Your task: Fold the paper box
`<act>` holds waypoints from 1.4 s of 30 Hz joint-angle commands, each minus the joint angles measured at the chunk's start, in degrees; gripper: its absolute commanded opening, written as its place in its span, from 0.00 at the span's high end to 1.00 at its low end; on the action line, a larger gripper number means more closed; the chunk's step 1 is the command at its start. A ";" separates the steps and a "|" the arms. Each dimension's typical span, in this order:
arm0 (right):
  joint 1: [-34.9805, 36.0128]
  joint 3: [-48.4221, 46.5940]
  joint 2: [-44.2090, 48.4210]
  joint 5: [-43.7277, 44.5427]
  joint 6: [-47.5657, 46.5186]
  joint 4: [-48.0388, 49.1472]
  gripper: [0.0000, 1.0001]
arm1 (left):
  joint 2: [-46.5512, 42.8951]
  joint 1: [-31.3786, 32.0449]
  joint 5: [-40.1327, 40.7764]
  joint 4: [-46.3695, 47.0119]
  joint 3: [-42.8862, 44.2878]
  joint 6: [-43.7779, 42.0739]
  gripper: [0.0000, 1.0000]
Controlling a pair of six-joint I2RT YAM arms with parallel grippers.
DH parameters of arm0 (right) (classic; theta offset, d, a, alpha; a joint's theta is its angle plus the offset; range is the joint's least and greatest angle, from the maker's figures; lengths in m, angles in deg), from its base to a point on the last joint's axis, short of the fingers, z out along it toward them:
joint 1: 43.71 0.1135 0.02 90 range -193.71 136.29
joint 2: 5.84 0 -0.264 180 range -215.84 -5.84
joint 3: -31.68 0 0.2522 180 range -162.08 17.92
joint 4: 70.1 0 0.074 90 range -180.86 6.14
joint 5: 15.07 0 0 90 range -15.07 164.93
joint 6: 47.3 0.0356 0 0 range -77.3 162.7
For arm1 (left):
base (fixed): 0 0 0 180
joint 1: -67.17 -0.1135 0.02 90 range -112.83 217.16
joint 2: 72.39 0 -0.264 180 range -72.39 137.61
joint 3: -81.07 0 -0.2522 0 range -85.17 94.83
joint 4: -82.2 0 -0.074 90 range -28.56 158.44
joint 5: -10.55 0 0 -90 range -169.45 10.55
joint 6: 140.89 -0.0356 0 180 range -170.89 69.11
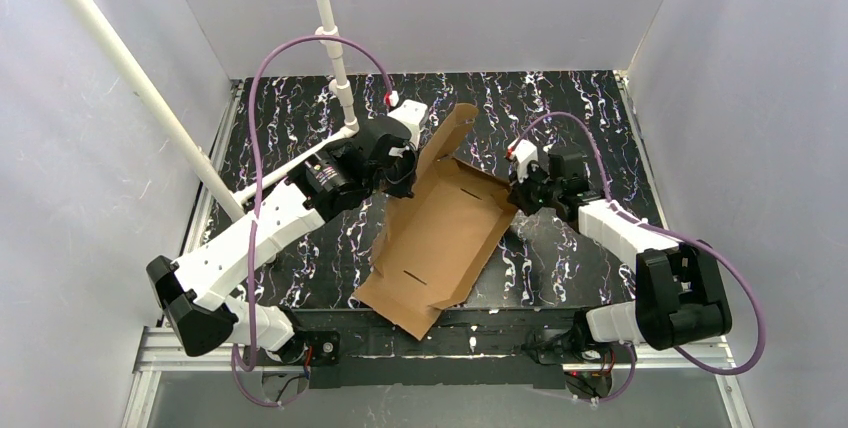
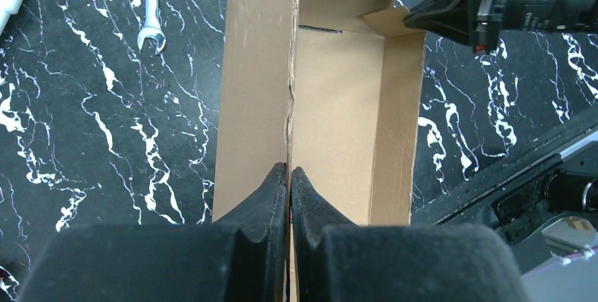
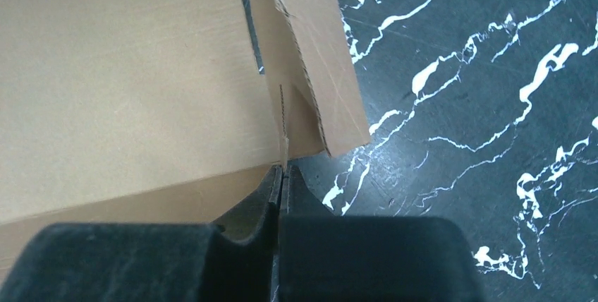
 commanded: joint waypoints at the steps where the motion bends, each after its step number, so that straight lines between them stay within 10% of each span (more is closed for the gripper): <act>1: 3.21 -1.40 1.27 6.34 -6.47 0.28 0.97 | -0.64 -0.57 -2.62 1.74 2.41 -2.18 1.00; 17: 1.71 -2.31 1.13 8.64 -6.79 -3.33 0.67 | 1.87 -1.89 -1.29 1.21 6.02 -8.92 1.00; 42: -9.32 -14.79 5.82 -14.60 -26.64 -26.37 0.23 | 4.50 -1.90 -2.20 4.68 8.83 -24.39 1.00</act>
